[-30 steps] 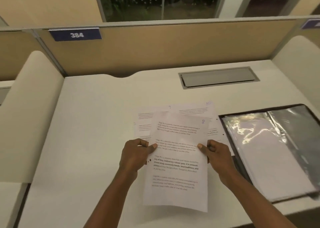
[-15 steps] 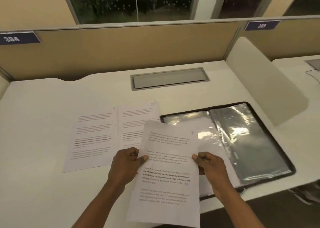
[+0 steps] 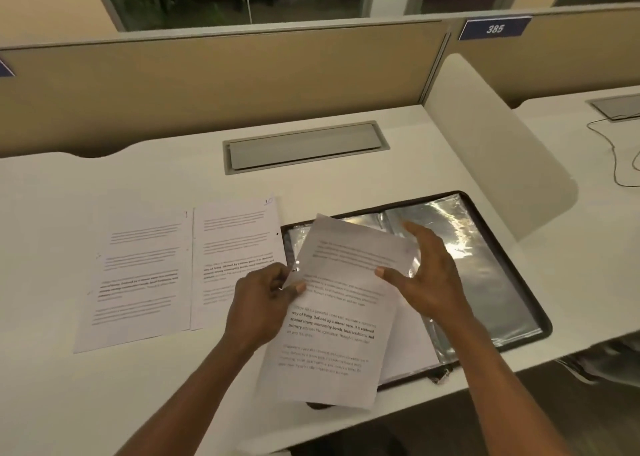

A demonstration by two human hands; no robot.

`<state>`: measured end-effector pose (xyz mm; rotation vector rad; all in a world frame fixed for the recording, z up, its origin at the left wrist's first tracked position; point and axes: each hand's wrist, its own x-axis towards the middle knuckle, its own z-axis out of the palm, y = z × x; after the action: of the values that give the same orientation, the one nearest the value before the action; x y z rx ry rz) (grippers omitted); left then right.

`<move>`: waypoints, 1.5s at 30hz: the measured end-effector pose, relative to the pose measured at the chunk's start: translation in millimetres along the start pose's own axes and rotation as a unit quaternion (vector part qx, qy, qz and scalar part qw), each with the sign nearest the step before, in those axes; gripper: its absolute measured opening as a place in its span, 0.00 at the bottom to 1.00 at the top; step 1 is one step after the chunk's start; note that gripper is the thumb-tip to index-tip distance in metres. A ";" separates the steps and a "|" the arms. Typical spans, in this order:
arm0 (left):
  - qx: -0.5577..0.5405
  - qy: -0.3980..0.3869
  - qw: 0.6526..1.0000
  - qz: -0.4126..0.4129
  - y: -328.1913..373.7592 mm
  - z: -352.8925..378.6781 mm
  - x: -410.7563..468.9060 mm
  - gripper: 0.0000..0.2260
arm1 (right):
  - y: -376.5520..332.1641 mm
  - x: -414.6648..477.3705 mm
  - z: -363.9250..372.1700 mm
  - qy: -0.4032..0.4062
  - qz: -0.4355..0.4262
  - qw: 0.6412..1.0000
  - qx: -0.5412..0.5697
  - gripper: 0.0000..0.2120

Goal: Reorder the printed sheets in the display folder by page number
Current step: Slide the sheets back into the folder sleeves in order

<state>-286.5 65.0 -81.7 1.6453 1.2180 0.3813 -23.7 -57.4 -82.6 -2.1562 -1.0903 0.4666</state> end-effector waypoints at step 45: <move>0.339 0.137 0.930 0.040 90.6 360.7 55.3 0.11 | 26.0 377.1 -124.8 -0.288 -0.244 0.877 -0.297 0.12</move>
<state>47.5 -77.2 -179.6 2.2935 1.6107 0.2541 284.3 186.4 -18.0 -2.1459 -2.2944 0.6060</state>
